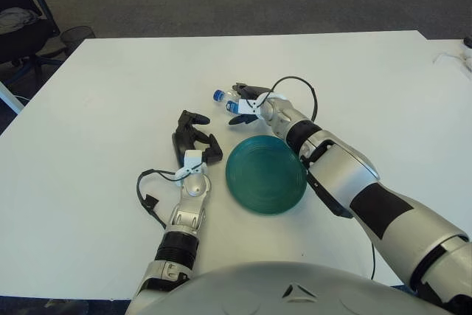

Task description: Put the bottle into the plate.

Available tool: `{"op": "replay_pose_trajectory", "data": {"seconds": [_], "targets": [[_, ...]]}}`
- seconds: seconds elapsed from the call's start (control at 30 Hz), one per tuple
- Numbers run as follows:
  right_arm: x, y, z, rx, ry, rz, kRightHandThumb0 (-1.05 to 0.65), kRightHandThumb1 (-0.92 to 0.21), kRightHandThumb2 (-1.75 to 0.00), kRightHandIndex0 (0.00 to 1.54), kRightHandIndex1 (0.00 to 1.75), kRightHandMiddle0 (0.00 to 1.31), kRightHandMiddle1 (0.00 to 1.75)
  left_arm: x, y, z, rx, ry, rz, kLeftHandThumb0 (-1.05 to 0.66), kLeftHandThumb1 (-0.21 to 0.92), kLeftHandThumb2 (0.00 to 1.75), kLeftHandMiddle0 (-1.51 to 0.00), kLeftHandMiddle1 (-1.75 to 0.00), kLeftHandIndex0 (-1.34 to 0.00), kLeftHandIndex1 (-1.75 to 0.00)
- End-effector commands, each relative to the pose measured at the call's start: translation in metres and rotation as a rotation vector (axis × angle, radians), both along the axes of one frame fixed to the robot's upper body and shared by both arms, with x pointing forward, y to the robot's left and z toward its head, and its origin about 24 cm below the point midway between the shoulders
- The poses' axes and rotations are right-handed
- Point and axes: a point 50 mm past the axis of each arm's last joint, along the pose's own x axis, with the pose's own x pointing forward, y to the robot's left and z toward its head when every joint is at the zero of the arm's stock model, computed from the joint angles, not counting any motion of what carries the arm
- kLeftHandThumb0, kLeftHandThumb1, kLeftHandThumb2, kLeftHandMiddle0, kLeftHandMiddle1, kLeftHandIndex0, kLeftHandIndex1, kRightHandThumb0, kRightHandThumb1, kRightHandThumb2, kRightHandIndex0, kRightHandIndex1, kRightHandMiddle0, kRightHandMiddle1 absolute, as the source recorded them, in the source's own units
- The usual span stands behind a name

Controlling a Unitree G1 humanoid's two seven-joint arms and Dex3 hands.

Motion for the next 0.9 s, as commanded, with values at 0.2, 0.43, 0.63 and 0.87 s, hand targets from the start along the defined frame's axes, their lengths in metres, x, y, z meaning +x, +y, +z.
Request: {"op": "replay_pose_trajectory", "data": {"seconds": [0.2, 0.43, 0.63, 0.87], "targets": [[-0.010, -0.005, -0.021, -0.085, 0.035, 0.011, -0.93, -0.92, -0.35, 0.03, 0.38, 0.00, 0.35, -0.010, -0.009, -0.015, -0.041, 0.086, 0.028, 0.00, -0.06, 1.75, -0.88, -1.75, -0.69, -1.74], [-0.013, -0.008, -0.028, -0.165, -0.042, 0.050, -0.87, -0.92, -0.28, 0.00, 0.65, 0.00, 0.56, -0.010, -0.010, -0.014, -0.035, 0.080, 0.034, 0.00, -0.06, 1.75, -0.88, -1.75, -0.69, -1.74], [-0.018, -0.009, -0.036, -0.365, -0.237, 0.153, -0.57, -0.67, -0.56, 0.07, 1.03, 0.00, 1.06, -0.010, -0.013, -0.014, -0.023, 0.078, 0.036, 0.00, -0.06, 1.75, -0.88, -1.75, -0.69, -1.74], [-0.028, -0.008, -0.047, -0.564, -0.398, 0.284, -0.22, -0.36, -1.08, 0.11, 1.30, 0.00, 1.40, -0.010, -0.014, -0.014, -0.031, 0.065, 0.031, 0.00, -0.06, 1.75, -0.88, -1.75, -0.69, -1.74]]}}
